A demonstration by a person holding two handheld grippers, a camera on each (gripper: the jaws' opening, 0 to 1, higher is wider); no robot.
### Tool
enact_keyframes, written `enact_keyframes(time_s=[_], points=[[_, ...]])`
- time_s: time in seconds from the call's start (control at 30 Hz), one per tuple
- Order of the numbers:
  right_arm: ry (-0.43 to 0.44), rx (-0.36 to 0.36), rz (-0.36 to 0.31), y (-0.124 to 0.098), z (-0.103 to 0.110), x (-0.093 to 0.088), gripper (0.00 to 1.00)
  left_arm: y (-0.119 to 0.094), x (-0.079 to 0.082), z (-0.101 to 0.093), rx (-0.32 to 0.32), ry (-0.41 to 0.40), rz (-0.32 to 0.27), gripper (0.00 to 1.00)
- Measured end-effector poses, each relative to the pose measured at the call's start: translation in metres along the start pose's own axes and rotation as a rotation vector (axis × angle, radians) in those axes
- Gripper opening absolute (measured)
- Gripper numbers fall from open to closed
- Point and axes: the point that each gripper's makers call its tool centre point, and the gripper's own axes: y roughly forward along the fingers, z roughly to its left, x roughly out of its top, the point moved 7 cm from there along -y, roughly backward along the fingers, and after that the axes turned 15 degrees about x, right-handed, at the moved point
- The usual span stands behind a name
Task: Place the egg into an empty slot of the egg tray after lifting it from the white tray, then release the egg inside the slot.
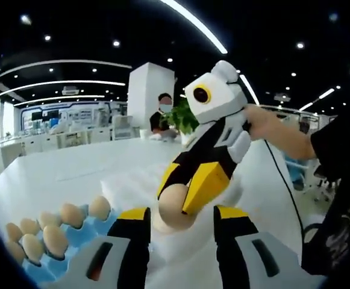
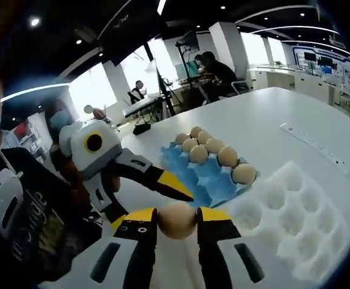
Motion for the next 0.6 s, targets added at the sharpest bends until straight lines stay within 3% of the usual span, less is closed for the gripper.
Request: enact_keyframes(time_s=[0.17, 0.6], points=[[0.017, 0.003, 0.007, 0.0046, -0.0028, 0.0012, 0.28, 0.0003, -0.0012, 0.0026, 0.026, -0.005, 0.019, 0.31], [0.070, 0.026, -0.011, 0.0082, 0.0003, -0.0030, 0.28, 0.0027, -0.0038, 0.0077, 0.049, -0.008, 0.024, 0.27]])
